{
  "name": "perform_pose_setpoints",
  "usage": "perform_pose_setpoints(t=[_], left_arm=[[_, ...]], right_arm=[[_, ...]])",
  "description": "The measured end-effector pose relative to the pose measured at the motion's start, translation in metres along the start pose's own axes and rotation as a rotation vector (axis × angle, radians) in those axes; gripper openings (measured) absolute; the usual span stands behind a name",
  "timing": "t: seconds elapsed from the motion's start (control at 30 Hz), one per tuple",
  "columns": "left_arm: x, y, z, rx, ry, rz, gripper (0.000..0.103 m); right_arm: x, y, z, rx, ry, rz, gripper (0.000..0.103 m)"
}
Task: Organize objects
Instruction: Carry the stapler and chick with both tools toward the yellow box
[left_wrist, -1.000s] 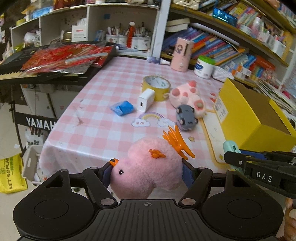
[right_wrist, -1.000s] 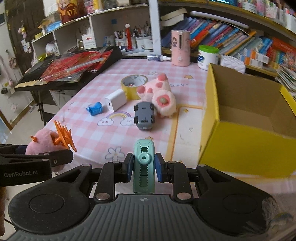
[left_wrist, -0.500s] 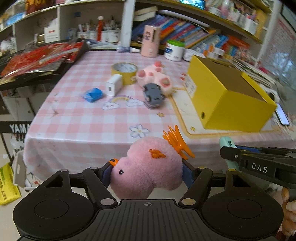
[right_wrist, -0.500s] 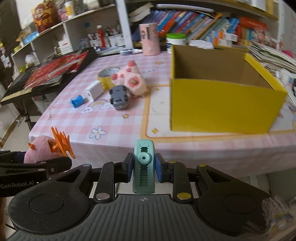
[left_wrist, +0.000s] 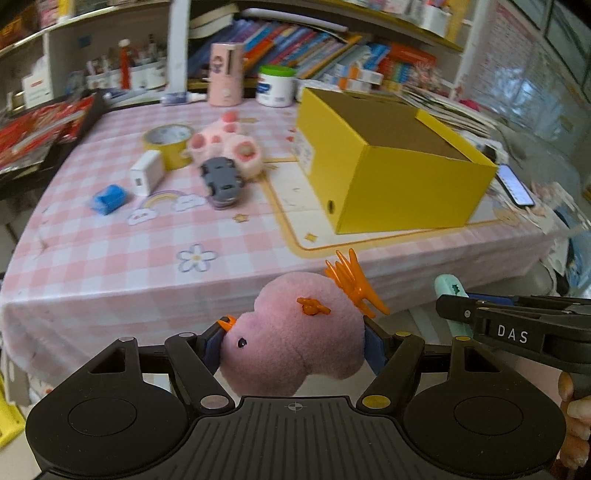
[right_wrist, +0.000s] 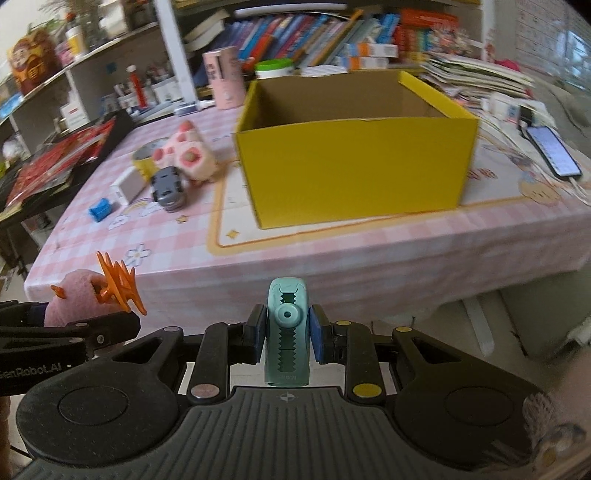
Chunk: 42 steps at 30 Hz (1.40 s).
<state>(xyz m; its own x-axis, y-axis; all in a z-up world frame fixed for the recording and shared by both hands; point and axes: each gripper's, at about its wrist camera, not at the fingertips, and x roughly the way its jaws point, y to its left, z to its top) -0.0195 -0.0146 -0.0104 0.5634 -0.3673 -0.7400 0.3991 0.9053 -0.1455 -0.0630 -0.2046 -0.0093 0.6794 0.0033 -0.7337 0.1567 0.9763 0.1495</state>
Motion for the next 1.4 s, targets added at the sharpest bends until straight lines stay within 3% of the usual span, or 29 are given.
perform_pose_setpoints(t=[0.5, 0.87, 1.13, 1.4], left_arm=[[0.02, -0.043, 0.016, 0.117, 0.005, -0.1, 0.072], [0.032, -0.062, 0.034, 0.136, -0.02, -0.117, 0.072], [0.032, -0.078, 0.054, 0.163, -0.105, -0.132, 0.072], [0.03, -0.089, 0.084, 0.145, -0.2, -0.153, 0.072]], right_arm=[[-0.014, -0.044, -0.002, 0.113, -0.014, -0.109, 0.023], [-0.011, -0.066, 0.014, 0.118, -0.026, -0.129, 0.023], [-0.007, -0.078, 0.036, 0.102, -0.055, -0.123, 0.023], [-0.012, -0.087, 0.074, 0.055, -0.146, -0.094, 0.023]])
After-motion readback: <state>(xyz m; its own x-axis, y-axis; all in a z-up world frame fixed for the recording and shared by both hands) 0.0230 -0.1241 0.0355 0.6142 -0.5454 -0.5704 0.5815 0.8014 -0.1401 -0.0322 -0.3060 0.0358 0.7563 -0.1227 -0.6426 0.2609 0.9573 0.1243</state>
